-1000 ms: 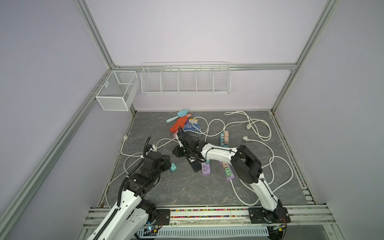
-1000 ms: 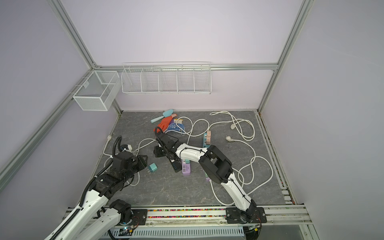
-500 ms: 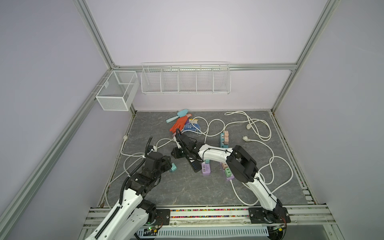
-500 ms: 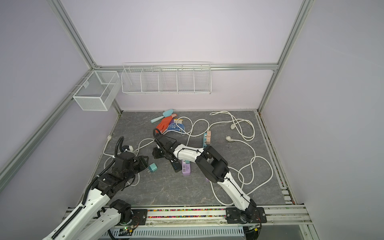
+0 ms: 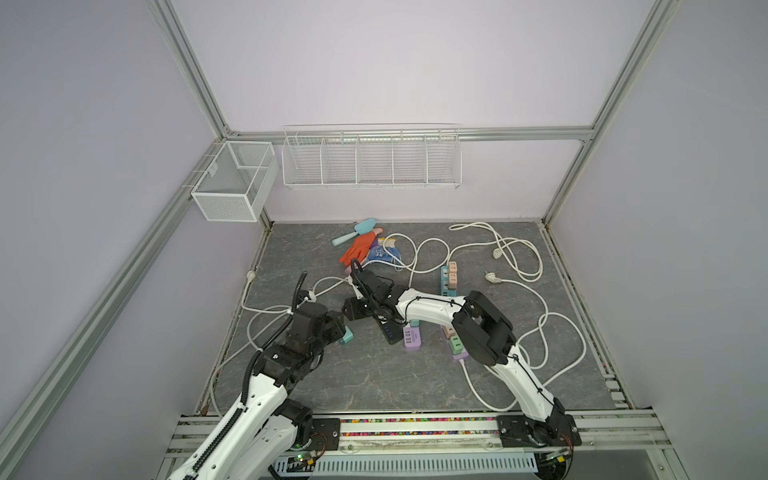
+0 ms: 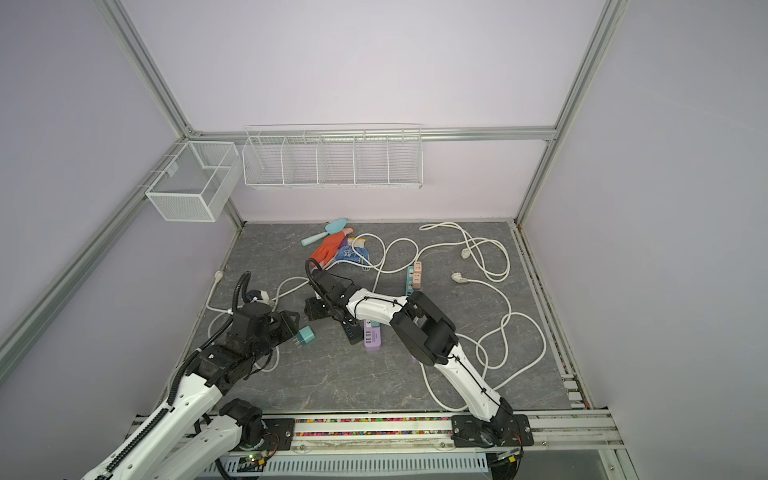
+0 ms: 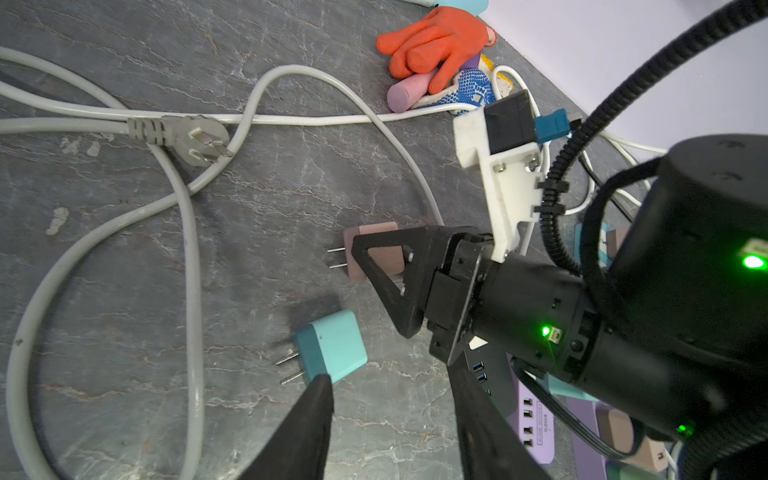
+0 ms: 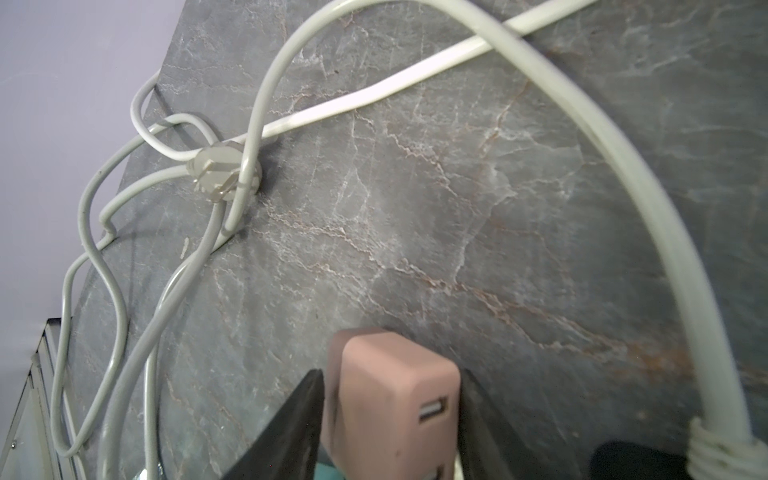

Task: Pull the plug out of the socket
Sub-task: 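Lower the pink adapter beside the teal adapter, open the right gripper, then move the right gripper to the teal adapter while the left reaches the purple strip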

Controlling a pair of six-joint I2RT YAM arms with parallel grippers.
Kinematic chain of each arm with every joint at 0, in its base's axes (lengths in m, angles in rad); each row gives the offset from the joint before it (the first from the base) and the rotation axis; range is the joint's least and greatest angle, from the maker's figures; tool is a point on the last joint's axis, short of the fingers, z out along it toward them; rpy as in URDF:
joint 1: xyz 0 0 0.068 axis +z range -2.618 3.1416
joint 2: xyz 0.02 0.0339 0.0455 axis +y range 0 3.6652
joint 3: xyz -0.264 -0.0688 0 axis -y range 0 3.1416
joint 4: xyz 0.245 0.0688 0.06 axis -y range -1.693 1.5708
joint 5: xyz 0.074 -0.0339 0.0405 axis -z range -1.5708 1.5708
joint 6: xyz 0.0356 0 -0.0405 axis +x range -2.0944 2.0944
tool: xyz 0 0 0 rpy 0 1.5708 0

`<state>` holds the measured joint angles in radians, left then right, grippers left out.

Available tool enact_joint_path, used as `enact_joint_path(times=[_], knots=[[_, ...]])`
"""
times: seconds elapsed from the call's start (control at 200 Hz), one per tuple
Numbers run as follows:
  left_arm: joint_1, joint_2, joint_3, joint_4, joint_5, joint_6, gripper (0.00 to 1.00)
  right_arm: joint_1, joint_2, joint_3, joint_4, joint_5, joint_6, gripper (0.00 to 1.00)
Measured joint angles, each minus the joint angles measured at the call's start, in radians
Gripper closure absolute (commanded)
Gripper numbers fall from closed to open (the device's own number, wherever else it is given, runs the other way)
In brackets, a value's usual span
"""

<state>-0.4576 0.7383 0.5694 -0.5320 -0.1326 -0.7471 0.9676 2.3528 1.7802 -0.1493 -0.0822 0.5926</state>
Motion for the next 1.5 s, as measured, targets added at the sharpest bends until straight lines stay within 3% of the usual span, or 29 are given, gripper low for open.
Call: enact_joint_path(times=[0.29,0.74,0.995,1.26,1.5], knots=[[0.0,-0.022,0.038,-0.014,0.014,0.004,0.48,0.001,-0.122,-0.047,-0.039,0.046,-0.07,0.24],[0.0,-0.008,0.119,-0.018,0.047,0.027,0.43,-0.021,-0.529,-0.309,-0.037,0.213,-0.188,0.03],[0.0,0.08,0.111,0.058,0.109,0.022,0.43,-0.056,-0.687,-0.454,-0.071,0.319,-0.215,0.0],[-0.01,0.217,0.095,0.196,0.205,0.009,0.43,-0.071,-0.819,-0.552,-0.204,0.387,-0.165,0.01],[-0.094,0.365,0.095,0.316,0.244,-0.005,0.44,-0.086,-0.846,-0.592,-0.3,0.391,-0.091,0.03]])
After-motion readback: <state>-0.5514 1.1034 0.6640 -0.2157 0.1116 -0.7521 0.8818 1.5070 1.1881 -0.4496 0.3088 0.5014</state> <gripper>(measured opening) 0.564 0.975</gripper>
